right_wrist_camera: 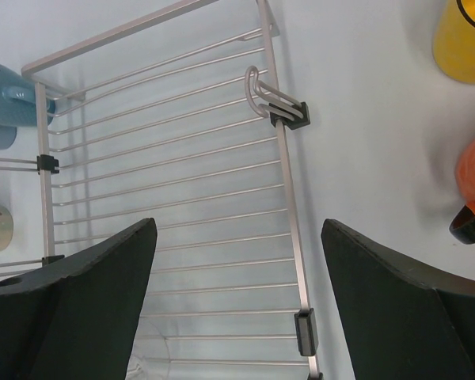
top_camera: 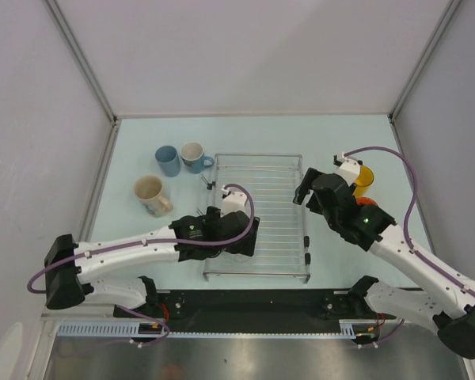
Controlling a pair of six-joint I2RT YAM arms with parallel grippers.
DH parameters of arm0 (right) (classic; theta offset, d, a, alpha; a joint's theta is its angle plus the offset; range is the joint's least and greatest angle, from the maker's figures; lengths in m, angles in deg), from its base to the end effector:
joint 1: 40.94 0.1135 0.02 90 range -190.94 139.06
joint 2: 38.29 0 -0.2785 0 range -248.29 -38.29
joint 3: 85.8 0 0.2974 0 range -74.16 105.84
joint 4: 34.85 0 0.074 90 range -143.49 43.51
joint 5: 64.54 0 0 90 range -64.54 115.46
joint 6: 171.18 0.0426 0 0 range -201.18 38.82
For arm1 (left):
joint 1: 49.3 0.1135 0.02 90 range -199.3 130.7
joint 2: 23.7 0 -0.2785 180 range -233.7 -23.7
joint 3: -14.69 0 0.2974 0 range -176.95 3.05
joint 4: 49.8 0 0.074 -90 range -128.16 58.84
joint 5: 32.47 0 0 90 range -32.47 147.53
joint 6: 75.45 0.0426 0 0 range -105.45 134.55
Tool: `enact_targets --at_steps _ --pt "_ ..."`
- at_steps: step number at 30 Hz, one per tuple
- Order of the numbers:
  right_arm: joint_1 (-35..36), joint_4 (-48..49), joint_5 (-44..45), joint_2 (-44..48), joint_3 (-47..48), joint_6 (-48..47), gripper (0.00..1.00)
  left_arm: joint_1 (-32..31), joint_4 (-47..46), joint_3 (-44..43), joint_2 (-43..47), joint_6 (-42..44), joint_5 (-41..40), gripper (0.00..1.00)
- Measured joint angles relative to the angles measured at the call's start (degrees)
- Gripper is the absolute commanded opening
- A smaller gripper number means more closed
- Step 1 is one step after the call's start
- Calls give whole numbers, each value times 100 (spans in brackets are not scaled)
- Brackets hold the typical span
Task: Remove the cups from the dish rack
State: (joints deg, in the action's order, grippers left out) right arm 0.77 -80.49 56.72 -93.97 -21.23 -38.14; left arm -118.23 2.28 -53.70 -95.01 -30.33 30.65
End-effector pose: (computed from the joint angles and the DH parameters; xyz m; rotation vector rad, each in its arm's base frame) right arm 0.1978 0.1467 0.3234 0.3188 2.0957 0.2754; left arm 0.1230 -0.2656 0.2704 0.3242 2.3930 -0.3219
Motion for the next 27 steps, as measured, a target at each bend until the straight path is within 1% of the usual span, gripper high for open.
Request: enact_targets --at_steps 6,16,19,20,22,23,25,26,27 --pt "22 0 4 76 -4 2 90 -109 26 0 -199 -162 -9 100" --pt "50 0 44 85 -24 2 90 -109 -26 -90 -667 -140 0 100" --pt "50 0 44 83 -33 0 89 -111 -46 -92 -739 -114 15 97" --pt "50 0 42 79 -33 0 89 -111 -48 -92 -750 -111 22 93" --pt "50 4 42 72 -37 0 89 -111 -52 -92 -754 -107 31 88" --pt "50 7 39 70 -42 0 89 -111 -59 -92 -754 -105 31 82" --pt "50 13 39 70 -59 0 89 -111 -81 -92 -754 -96 46 74" --pt "50 13 39 68 -63 0 89 -111 -92 -92 -754 -79 50 65" --pt "50 15 37 66 -63 0 89 -111 -98 -92 -754 -68 59 59"
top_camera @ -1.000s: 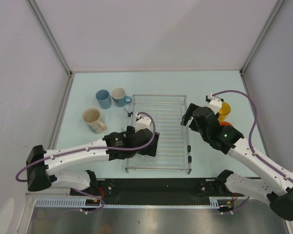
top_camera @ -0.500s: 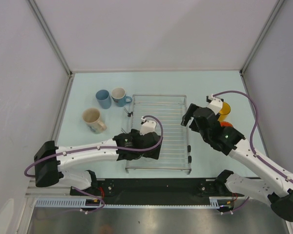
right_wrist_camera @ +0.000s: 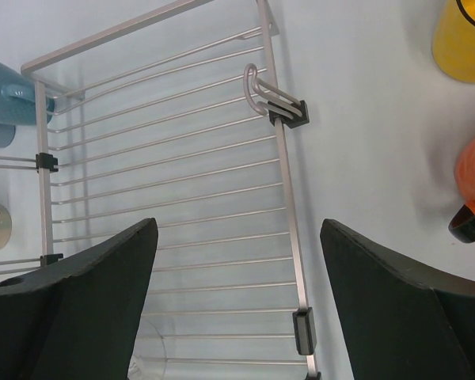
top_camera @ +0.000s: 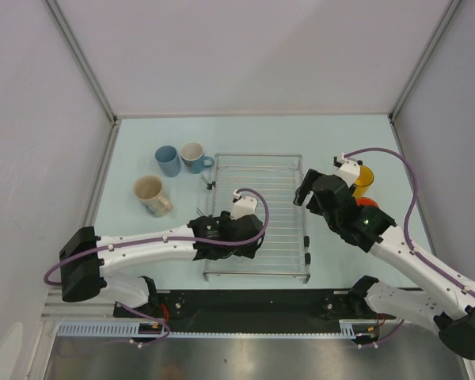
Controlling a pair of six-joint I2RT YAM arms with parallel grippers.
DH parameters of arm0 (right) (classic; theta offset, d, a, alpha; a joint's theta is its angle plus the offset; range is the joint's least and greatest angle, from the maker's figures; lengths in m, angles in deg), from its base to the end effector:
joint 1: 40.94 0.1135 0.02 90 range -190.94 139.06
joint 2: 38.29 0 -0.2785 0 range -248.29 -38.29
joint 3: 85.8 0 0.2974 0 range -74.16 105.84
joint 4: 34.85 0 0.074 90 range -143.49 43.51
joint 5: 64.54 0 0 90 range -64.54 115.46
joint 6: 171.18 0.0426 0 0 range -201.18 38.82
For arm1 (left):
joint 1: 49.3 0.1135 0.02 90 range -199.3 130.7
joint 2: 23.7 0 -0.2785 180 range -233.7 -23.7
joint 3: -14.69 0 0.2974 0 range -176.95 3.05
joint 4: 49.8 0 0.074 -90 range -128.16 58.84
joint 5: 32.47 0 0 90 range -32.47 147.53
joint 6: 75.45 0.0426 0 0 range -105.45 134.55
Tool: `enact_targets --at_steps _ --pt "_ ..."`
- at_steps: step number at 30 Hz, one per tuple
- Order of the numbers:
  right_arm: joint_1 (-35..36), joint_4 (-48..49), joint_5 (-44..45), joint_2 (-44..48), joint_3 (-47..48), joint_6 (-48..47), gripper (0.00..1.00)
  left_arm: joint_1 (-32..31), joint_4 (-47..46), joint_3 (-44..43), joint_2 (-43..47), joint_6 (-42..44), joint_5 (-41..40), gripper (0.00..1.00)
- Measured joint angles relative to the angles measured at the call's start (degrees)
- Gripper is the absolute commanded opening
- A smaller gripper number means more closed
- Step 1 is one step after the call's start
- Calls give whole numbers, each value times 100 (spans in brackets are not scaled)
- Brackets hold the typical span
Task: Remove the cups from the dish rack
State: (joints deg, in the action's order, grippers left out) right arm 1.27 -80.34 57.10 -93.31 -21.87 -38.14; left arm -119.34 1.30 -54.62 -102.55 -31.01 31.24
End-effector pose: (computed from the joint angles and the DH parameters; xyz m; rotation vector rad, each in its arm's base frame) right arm 0.1948 0.1465 0.3220 0.3137 2.0917 0.2769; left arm 0.1251 -0.2891 0.2397 0.3773 2.4546 -0.2410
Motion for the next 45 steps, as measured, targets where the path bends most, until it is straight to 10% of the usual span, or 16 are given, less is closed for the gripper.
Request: enact_targets --at_steps 5,27,35,45 --pt "0 22 0 0 -7 0 88 -9 -52 2 13 57 44 1" --pt "4 153 -125 459 -157 -20 88 -4 -190 -1231 1340 1185 -778 1" --pt "4 621 -678 817 -446 -68 88 551 -2601 507 2734 1598 -61 1" --pt "4 1617 -1547 1322 -765 -105 88 3217 -5901 2334 2645 168 3025 0"
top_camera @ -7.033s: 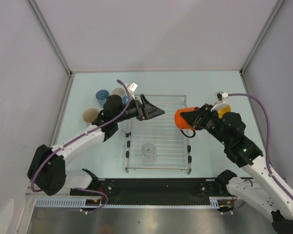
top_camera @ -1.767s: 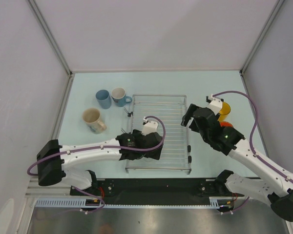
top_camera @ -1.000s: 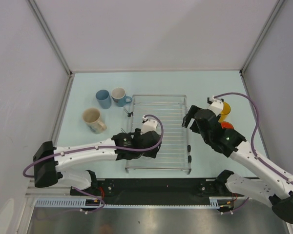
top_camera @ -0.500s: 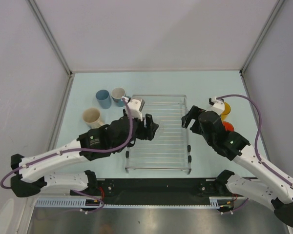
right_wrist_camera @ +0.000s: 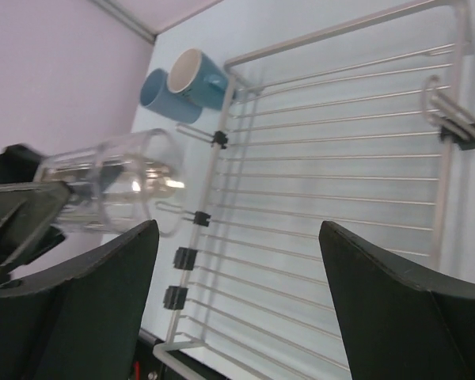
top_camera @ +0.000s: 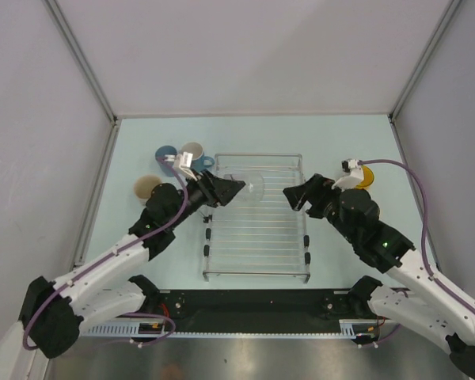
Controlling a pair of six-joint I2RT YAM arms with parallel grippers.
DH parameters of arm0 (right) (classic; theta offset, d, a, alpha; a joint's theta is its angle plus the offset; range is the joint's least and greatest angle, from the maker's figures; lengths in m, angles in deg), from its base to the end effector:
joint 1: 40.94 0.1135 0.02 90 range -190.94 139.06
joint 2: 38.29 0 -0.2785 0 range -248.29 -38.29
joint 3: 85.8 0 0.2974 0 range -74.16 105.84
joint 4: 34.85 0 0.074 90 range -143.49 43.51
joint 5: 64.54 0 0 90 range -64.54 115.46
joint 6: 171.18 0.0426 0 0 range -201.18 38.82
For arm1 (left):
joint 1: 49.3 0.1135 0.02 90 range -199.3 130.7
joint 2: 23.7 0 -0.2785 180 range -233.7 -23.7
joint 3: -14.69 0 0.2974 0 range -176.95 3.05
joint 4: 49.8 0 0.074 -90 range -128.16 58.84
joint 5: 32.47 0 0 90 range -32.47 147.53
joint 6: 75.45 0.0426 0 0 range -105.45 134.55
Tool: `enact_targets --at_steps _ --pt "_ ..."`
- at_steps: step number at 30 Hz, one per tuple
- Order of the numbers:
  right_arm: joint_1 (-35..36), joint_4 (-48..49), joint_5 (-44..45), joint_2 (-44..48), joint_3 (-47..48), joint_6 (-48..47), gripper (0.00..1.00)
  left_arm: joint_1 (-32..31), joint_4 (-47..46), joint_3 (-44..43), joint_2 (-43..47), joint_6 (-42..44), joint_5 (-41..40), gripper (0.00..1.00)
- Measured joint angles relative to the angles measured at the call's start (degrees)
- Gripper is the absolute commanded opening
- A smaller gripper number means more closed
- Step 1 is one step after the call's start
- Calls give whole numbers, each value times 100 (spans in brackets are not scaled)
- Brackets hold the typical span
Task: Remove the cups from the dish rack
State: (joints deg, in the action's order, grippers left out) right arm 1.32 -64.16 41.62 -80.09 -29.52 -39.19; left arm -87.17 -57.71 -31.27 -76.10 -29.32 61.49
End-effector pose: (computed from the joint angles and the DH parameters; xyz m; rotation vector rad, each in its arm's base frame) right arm 0.1645 0.1334 0.3441 0.2009 1.8794 0.7722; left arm 0.2051 -0.1632 0.3038 -0.0282 1.6693 -1.1638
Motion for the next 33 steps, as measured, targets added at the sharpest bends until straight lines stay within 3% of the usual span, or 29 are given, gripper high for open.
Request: enact_targets --at_steps 6,12,15,19,23,30,33 --pt "0 769 -828 -44 -341 109 87 28 -1414 63 -1043 -734 1628 0" --pt "-13 1506 -1281 -50 -378 160 86 61 -2404 81 -1296 -1167 2430 1" --pt "-13 1805 -1421 -59 -378 184 77 61 -2673 81 -1298 -1263 2662 0" --pt "-17 2186 -1700 -166 -387 260 53 61 -2865 85 -1298 -1325 2833 0" --pt "-103 2448 -1718 -293 -407 326 43 111 -2933 105 -1318 -1325 2879 0" --pt "-203 2824 -1784 -573 -413 361 43 199 -3077 151 -1405 -1338 2870 0" --pt "-238 3021 -1821 -704 -413 374 54 232 -3101 173 -1443 -1368 2861 0"
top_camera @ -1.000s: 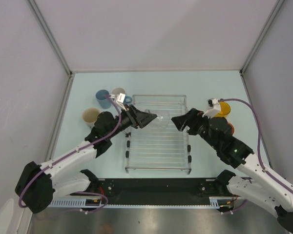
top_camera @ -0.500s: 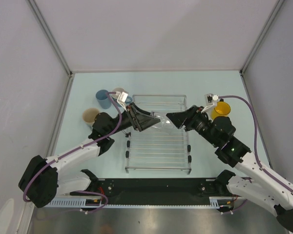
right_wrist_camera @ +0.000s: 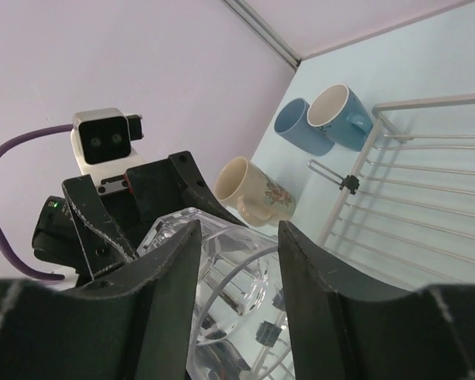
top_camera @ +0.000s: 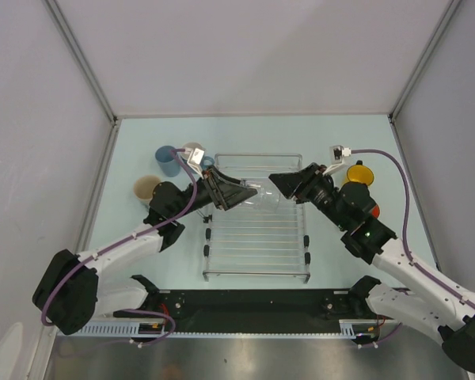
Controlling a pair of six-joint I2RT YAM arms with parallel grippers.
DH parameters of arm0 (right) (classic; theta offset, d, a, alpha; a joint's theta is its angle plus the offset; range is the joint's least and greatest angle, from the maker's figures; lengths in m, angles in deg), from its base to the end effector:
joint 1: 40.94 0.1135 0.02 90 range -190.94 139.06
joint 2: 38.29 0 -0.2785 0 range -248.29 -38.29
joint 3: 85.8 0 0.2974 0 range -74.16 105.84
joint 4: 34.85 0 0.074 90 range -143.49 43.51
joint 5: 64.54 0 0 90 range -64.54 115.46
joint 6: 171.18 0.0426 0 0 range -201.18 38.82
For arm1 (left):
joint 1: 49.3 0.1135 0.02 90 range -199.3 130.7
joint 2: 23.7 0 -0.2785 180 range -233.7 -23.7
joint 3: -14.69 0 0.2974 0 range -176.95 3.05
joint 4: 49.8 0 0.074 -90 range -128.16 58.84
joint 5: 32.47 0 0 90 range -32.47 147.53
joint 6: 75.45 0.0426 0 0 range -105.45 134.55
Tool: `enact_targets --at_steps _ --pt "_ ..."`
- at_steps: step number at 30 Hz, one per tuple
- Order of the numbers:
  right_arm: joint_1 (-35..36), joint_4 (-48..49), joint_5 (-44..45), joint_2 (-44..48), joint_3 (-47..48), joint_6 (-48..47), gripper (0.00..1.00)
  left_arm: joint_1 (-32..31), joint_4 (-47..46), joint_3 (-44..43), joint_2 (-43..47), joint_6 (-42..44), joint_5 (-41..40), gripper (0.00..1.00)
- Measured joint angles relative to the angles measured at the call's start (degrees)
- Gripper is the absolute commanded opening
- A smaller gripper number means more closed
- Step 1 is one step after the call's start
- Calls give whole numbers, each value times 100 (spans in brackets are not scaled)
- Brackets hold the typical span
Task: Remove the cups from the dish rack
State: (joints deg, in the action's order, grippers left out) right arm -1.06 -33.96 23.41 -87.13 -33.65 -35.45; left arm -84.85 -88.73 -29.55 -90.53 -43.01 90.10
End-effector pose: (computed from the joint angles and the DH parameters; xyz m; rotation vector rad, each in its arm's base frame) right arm 0.1908 0.1614 0.3489 0.0517 1.6249 1.2099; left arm 0.2230 -0.1875 0.2862 0.2787 1.5327 -1.6986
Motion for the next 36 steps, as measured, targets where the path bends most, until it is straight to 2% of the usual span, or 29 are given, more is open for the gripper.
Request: enact_targets --at_steps 1,4,7,19,28,36 --pt "0 33 -9 -31 0 2 63 7 2 2 -9 -7 -2 0" --pt "35 61 -116 -42 0 17 73 -11 35 2 -31 -2 24 0" --pt "94 -76 -140 61 0 -13 77 -46 179 2 11 55 15 0" --pt "245 -553 -101 446 0 -33 78 -184 984 -76 297 564 -201 1" --pt "531 -841 9 706 0 -92 78 -177 1869 -223 422 1154 -1056 0" --pt "577 -931 50 669 0 -96 78 -138 1941 -365 437 1296 -1233 0"
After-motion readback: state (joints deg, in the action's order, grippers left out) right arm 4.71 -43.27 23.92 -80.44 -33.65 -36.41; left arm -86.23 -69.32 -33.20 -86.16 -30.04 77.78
